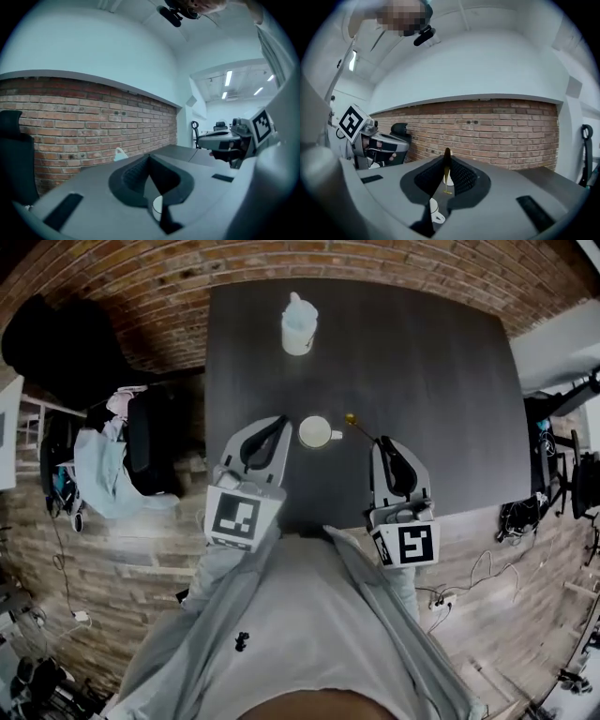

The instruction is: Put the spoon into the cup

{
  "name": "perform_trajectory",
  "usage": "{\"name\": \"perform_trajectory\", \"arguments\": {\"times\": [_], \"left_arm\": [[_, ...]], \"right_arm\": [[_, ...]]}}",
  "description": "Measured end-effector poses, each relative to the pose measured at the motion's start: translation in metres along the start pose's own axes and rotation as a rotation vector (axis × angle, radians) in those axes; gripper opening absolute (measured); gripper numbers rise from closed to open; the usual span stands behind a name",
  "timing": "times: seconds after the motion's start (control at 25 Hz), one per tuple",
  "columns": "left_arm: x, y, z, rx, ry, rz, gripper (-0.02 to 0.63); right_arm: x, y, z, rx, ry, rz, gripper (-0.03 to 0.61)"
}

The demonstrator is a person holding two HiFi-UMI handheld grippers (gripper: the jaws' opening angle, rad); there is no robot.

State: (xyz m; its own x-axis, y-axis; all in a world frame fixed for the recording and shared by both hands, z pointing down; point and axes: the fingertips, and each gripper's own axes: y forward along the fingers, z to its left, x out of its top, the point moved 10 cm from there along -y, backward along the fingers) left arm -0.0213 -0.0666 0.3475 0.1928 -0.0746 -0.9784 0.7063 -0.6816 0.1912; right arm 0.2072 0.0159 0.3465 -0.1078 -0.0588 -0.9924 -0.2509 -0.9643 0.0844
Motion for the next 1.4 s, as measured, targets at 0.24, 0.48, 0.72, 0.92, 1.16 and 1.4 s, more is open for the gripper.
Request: {"name": "perform_trajectory", "arguments": {"times": [0.24,0.48,0.72,0.92,1.16,1.4], "left_arm": [[0.004,0.010,0.000,0.104,-0.021,0.018,0.019],[0.006,0.008,0.006,0.137,-0.019,0.039,0.019],[0.005,0.002,0.013,0.123,-0.029,0.029,0.018],[0.003,0.003,0.018,0.120,-0.040,0.026,0.018],[-0.002,0.003,0.022,0.126,-0.053,0.027,0.019],[-0.009,0.006,0.021,0.123,-0.066,0.045,0.019]], "right_arm": [[-0.001,0.026,-0.027,0.119,0.063,-0.034,0.049],[-0.004,0.042,-0.030,0.164,0.085,-0.016,0.049],[0.001,0.045,-0.020,0.143,0.082,-0.014,0.049],[0.005,0.045,-0.011,0.156,0.051,-0.004,0.049],[0.002,0.045,-0.004,0.177,0.059,0.012,0.049],[-0.013,0.050,0.005,0.224,0.064,0.059,0.049]]}}
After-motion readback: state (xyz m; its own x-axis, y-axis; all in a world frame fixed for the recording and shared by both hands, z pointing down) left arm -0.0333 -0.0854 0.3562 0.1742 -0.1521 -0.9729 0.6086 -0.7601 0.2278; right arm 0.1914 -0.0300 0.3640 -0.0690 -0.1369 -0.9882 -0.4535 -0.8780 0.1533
